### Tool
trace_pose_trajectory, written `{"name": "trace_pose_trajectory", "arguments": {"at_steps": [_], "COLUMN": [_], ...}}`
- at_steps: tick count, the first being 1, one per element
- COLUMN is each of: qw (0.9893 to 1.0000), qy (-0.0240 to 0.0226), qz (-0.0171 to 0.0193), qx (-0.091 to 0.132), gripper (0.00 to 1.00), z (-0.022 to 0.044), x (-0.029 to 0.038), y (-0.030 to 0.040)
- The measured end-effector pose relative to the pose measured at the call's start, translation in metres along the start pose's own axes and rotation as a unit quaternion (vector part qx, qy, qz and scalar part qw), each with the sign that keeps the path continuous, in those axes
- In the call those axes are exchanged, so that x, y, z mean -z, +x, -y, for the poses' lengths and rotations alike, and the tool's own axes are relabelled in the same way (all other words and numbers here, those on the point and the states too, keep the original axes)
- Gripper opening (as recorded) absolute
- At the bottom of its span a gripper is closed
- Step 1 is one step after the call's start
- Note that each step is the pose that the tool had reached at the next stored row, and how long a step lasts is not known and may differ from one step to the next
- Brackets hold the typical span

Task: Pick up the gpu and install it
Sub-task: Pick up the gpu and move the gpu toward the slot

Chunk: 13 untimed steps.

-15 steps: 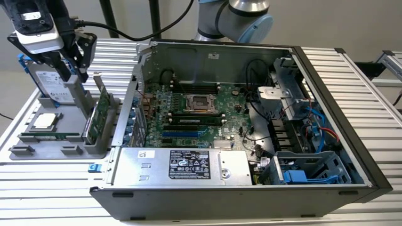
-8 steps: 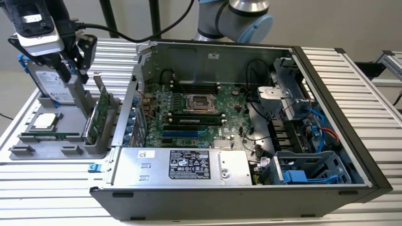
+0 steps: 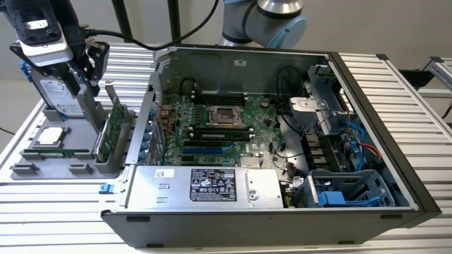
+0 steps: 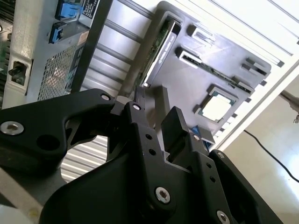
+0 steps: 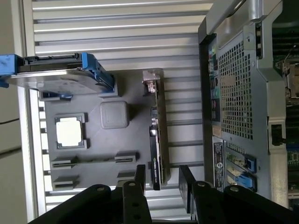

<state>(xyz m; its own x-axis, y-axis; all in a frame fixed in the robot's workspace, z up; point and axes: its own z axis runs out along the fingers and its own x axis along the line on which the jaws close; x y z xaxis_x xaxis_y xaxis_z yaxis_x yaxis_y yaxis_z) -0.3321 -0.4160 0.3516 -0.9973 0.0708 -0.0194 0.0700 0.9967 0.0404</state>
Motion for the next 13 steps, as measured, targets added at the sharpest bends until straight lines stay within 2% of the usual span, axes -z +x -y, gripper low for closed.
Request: {"name": "trace_pose_trajectory", "arguments": {"at_steps": [13], "qw": [1.0000], "qy": [0.0000], "qz": [-0.0001], "qx": [0.000], "gripper": [1.00], "z": [0.0024], "x": [-0.0047], "y": [-0.0001]}}
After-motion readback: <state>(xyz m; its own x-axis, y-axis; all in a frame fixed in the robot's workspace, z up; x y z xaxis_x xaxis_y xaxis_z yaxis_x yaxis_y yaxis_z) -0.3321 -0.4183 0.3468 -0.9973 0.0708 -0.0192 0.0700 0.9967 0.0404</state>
